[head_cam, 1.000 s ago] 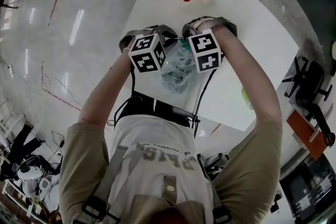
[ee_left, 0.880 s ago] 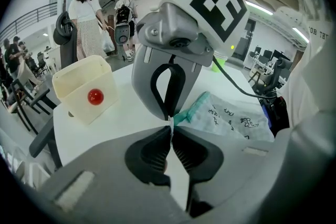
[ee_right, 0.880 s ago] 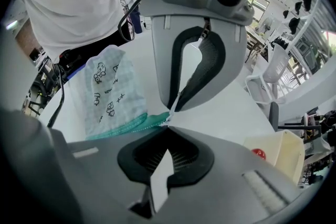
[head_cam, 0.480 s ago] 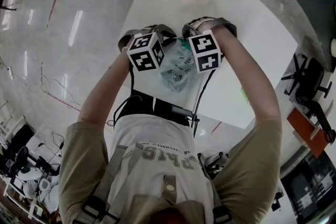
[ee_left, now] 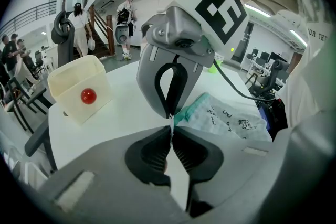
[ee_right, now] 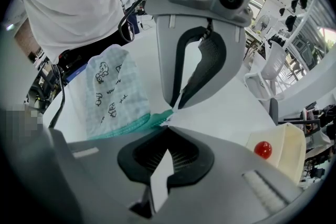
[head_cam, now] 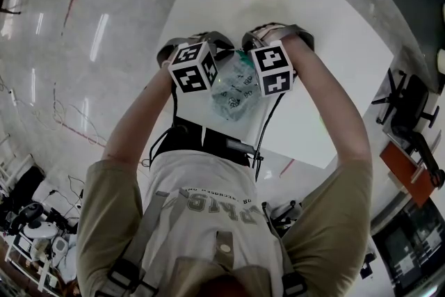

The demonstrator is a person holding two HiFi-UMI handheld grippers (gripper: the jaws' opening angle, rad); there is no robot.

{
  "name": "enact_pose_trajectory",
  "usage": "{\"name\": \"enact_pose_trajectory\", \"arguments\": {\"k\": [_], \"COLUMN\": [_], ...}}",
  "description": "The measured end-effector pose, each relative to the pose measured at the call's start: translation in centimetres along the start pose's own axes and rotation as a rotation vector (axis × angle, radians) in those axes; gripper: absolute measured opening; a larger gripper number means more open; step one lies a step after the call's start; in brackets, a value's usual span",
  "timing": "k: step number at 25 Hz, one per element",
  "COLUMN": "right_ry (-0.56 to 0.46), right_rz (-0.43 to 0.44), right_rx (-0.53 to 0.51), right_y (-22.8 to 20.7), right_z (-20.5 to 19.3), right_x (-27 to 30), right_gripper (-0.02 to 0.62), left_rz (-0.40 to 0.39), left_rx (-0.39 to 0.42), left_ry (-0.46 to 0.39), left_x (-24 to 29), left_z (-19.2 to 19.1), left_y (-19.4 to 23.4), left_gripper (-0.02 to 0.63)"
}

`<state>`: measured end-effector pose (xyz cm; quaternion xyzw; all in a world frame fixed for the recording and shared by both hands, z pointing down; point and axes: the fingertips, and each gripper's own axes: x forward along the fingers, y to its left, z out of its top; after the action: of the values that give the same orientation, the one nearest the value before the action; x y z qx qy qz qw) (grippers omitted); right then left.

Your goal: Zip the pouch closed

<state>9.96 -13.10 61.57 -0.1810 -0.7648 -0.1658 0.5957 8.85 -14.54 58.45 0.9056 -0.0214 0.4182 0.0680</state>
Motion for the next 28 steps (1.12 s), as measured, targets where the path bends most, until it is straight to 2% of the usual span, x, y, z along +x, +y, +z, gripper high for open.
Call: {"name": "enact_pose_trajectory", "arguments": {"k": [9,28], "right_ry": [0.027,0.045], "right_rz": [0.024,0.018], "right_rx": [0.042,0.081], "right_y": [2.1,4.0], "right_z": [-1.9,-2.5], "right_x": [0.4,0.2], "right_gripper": [0.0,0.0], "left_rz": [0.008,0.02], "left_rx": [-0.027,-0.038], "left_ry": [0.022,0.041], "left_x": [-0.3,-0.5], "left_z": [-1.7,-2.9], "left_y": [0.2,-0.4], "left_gripper": [0.023,0.023]}}
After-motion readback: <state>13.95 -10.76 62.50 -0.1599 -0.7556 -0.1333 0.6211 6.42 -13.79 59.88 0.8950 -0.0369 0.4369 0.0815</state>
